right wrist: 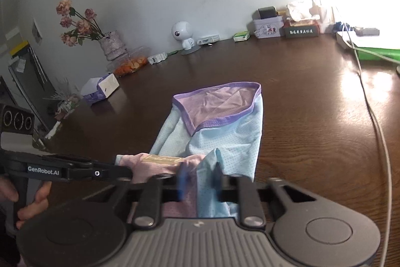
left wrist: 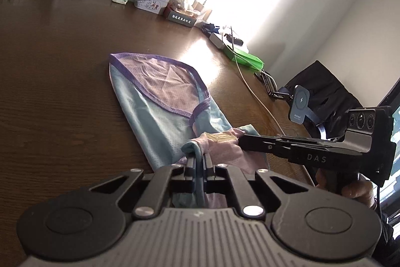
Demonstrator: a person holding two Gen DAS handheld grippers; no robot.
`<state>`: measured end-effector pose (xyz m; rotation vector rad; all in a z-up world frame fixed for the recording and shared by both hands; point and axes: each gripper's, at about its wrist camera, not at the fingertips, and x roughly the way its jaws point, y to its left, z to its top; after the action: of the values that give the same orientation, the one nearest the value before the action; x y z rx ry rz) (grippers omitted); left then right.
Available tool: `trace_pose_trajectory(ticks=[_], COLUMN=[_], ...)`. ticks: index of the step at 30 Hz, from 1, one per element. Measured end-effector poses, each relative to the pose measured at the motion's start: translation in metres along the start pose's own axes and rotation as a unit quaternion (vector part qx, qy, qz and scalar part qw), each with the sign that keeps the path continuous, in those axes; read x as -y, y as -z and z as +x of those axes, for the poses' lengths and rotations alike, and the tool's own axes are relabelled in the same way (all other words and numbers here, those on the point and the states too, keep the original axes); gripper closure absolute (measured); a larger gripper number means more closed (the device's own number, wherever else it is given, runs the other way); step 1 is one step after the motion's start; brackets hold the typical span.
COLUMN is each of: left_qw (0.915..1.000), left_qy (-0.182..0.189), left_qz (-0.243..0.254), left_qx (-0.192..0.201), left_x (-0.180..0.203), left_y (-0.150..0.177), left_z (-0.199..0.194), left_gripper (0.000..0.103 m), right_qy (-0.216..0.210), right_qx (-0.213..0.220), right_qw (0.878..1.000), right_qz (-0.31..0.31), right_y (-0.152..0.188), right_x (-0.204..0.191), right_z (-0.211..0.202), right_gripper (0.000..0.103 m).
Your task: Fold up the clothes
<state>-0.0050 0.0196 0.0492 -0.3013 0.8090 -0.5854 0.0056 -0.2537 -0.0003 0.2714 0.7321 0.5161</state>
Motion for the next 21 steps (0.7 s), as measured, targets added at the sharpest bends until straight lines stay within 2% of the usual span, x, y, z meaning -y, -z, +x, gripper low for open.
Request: trace_pose_trajectory(ticks=[3, 6, 8, 10, 12, 13, 14, 16, 19, 21], left_qw=[0.9997, 0.9989, 0.9989, 0.9984, 0.9959, 0.9953, 0.9955, 0.9955, 0.9950, 0.9956], left_qy=[-0.006, -0.023, -0.036, -0.052, -0.076, -0.075, -0.065, -0.051, -0.044, -0.042], left_qz=[0.005, -0.001, -0.010, -0.024, -0.047, -0.060, -0.069, -0.074, -0.083, -0.080], left_qx=[0.025, 0.042, 0.028, 0.003, -0.010, -0.009, 0.000, 0.029, 0.033, 0.024], left_x=[0.008, 0.001, -0.010, -0.023, -0.035, -0.039, -0.042, -0.044, -0.040, -0.036], left_y=[-0.009, -0.031, -0.043, -0.052, -0.048, -0.044, -0.039, -0.027, -0.014, -0.008], left_z=[-0.014, -0.002, 0.019, 0.043, 0.052, 0.048, 0.040, 0.016, 0.006, 0.011], left_gripper=[0.099, 0.099, 0.099, 0.098, 0.093, 0.086, 0.071, 0.052, 0.051, 0.053], right_qy=[0.002, 0.000, 0.017, 0.052, 0.081, 0.094, 0.098, 0.095, 0.091, 0.067], right_qx=[0.025, 0.055, 0.058, 0.033, 0.007, 0.002, 0.003, 0.014, 0.042, 0.027], right_qw=[0.999, 0.998, 0.998, 0.998, 0.996, 0.995, 0.995, 0.995, 0.995, 0.997], right_qz=[-0.024, -0.032, -0.031, -0.028, -0.027, -0.025, -0.022, -0.017, -0.026, -0.029], right_y=[-0.004, -0.023, -0.038, -0.045, -0.044, -0.042, -0.039, -0.036, -0.030, -0.024], right_x=[-0.018, -0.026, -0.023, -0.017, -0.011, -0.009, -0.008, -0.008, -0.011, -0.012], right_z=[-0.016, -0.021, -0.005, 0.028, 0.058, 0.068, 0.071, 0.065, 0.031, 0.020], right_gripper=[0.100, 0.100, 0.100, 0.100, 0.099, 0.098, 0.094, 0.091, 0.086, 0.086])
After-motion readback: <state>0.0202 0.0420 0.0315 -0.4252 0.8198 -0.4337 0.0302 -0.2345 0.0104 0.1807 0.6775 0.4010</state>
